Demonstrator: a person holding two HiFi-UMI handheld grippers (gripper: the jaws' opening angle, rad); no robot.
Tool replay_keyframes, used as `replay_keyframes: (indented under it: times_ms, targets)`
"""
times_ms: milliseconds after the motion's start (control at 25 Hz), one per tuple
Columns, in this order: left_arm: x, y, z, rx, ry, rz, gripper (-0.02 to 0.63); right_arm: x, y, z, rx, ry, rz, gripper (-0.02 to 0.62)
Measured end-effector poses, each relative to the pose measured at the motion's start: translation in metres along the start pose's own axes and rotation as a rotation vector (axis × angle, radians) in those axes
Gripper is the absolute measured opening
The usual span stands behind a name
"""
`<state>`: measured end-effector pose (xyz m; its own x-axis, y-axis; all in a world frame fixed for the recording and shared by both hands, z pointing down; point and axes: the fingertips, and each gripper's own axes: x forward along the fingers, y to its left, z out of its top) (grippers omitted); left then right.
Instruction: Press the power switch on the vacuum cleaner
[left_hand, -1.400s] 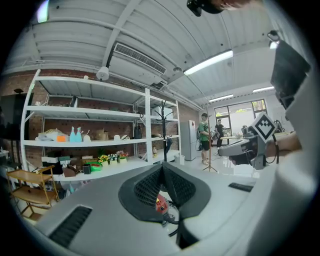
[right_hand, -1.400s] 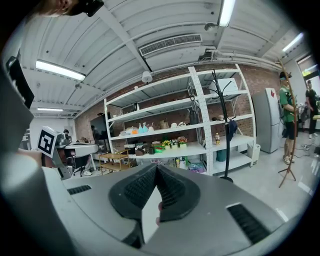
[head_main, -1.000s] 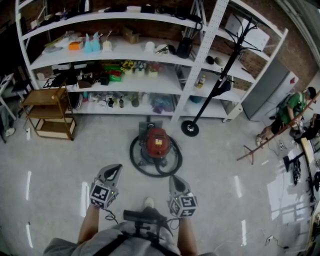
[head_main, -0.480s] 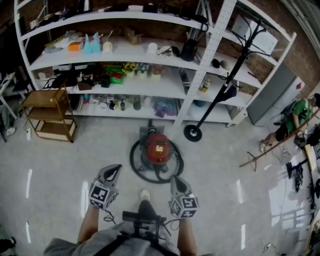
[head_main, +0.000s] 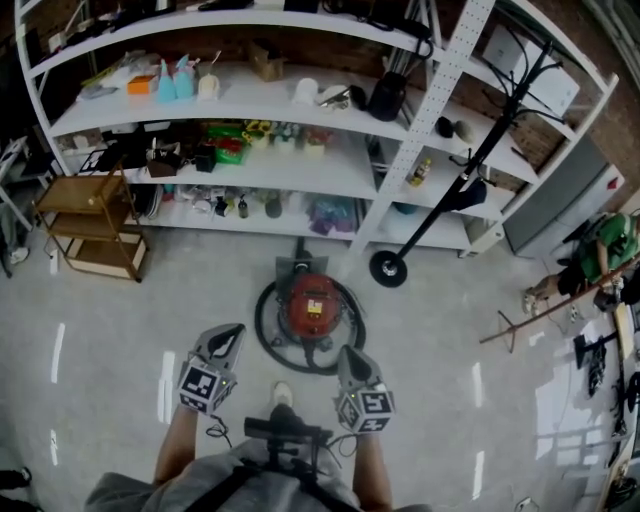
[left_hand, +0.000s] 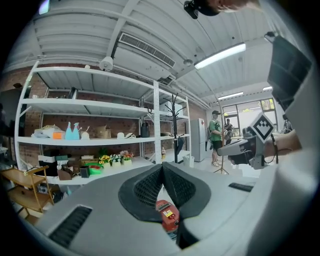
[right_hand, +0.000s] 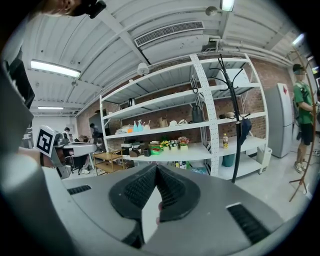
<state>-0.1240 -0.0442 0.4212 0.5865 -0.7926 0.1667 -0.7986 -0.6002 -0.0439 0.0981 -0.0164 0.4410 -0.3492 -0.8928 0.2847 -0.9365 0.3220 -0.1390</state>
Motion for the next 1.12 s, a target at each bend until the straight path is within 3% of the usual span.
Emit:
replay_keyframes:
  times_ms: [640,1120]
  targets:
    - [0.107,0.023,0.007,0.004,0.053,0.006,0.008,0.084,-0.069,0.028,0.029,0.021,0.036,0.012]
    - [0.151,0.036,-0.003,0.008,0.092,-0.022,0.008,0.122,-0.097,0.018,0.050,0.064,0.032,0.012]
